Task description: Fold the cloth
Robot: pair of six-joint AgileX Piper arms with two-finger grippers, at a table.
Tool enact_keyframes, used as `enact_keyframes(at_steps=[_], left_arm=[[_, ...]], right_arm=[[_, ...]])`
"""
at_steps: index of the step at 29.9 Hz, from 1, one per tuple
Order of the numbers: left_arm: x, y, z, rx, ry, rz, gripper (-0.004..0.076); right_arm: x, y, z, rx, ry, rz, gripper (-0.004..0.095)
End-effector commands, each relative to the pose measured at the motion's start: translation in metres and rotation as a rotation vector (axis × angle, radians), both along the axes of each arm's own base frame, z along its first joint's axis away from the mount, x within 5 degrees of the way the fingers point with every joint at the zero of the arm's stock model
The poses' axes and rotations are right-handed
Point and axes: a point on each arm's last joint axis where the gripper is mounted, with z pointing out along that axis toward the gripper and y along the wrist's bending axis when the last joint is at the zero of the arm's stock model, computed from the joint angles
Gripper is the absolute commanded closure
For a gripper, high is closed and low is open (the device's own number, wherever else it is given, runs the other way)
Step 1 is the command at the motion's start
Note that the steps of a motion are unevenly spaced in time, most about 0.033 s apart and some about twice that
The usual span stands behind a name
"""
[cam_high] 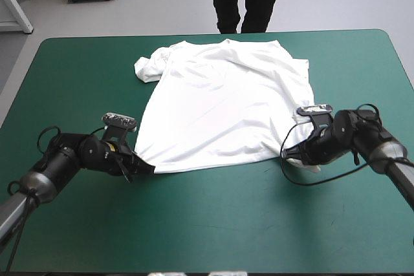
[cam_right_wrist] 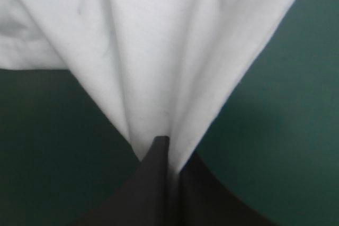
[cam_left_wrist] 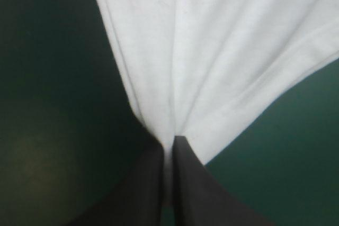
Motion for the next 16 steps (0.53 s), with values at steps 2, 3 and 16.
enact_keyframes(at_steps=[2,3,16], left_arm=[[-0.028,0.004,0.008,-0.068,-0.007,0.032,0.0733],[-0.033,0.004,0.008,-0.076,0.006,0.034,0.0733],[-0.095,0.017,0.005,-0.089,0.16,0.034,0.0733]], right_arm=[[-0.033,-0.007,0.014,0.028,-0.084,-0.036,0.0919],[-0.038,-0.008,0.014,0.031,-0.08,-0.041,0.0919],[-0.104,-0.018,0.009,0.043,0.031,-0.067,0.0919]])
